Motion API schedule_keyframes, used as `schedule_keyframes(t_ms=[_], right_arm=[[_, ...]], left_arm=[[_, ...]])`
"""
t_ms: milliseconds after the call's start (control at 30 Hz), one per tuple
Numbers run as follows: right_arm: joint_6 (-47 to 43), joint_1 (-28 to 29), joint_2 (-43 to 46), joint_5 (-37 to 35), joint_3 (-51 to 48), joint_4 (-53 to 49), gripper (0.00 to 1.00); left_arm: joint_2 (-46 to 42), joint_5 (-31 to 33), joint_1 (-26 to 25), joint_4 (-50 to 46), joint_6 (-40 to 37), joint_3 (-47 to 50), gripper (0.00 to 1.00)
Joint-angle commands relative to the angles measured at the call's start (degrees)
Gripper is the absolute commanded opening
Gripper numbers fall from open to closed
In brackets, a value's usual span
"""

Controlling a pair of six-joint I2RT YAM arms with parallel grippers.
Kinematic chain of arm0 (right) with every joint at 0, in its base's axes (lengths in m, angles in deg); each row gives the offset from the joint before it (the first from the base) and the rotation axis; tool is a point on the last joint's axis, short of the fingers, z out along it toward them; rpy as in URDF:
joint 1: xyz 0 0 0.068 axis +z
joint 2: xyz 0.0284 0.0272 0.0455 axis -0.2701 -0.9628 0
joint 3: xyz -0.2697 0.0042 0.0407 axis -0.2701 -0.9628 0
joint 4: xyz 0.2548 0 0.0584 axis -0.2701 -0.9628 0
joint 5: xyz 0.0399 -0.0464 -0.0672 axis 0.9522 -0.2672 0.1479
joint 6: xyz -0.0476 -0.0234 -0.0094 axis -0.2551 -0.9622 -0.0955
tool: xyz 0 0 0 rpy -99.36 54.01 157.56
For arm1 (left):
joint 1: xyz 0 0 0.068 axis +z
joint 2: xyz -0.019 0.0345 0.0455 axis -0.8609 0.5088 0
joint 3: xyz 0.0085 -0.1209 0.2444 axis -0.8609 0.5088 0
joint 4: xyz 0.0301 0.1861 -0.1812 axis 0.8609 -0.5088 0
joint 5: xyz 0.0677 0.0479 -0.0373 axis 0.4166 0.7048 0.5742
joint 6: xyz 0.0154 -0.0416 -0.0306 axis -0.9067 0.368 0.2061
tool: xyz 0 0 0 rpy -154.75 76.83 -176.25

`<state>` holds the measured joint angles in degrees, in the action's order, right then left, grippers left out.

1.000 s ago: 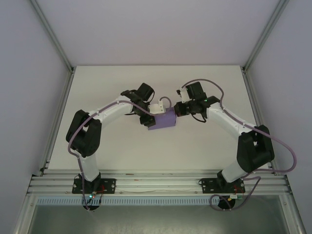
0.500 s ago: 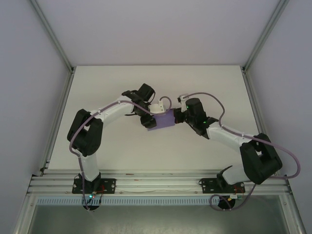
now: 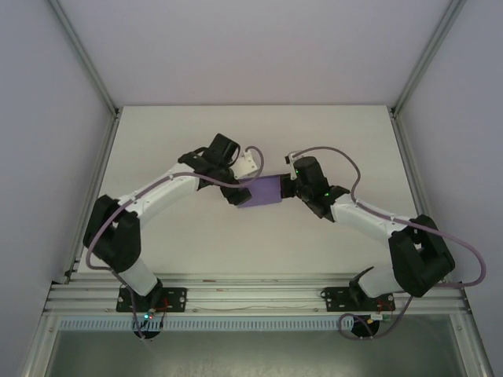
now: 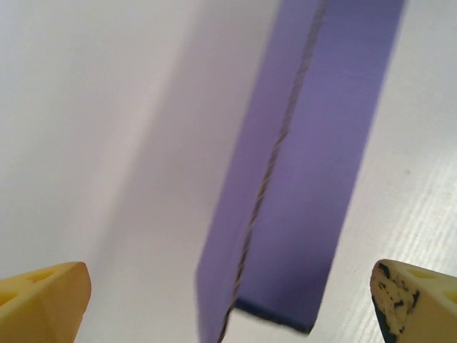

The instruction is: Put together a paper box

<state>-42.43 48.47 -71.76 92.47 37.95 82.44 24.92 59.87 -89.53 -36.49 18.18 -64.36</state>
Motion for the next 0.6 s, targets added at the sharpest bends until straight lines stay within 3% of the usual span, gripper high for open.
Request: schedule_keyframes(t_ms=[0,100,167,367,400,467,567], right_arm=[[1.13,0.77,-0.77,-1.68,0.70,-8.26,0.00],[1.26,1.10,-0.85,-0.46,1.44,-8.57,0.00],[1.05,1.24,-1.31,-0.28,1.88,-8.92,0.00],[1.08,1.84,-2.00,-1.12,2.70,-10.02,0.00],[1.18,1.96,-2.02,-1.14,2.71,-10.15,0.00],[1.36,2.09,-2.26,-1.44,3.15,-10.62,0.00],[1.41,2.20,-2.17,-1.42,3.08,-10.64,0.00]], left_arm=[[-2.73,7.95,-0.30,1.60,7.61,2.92,0.94],[-4.21,8.37,-0.39,2.89,8.17,5.45,0.84],[-4.29,8.32,-0.34,2.94,9.30,4.92,0.71],[-4.21,6.59,-0.30,5.08,10.91,4.90,0.46],[-4.14,6.29,-0.26,5.16,11.56,4.69,0.39],[-4.00,6.21,-0.31,4.72,13.06,3.89,0.15],[-4.07,4.70,-0.38,3.72,15.21,3.95,0.13]])
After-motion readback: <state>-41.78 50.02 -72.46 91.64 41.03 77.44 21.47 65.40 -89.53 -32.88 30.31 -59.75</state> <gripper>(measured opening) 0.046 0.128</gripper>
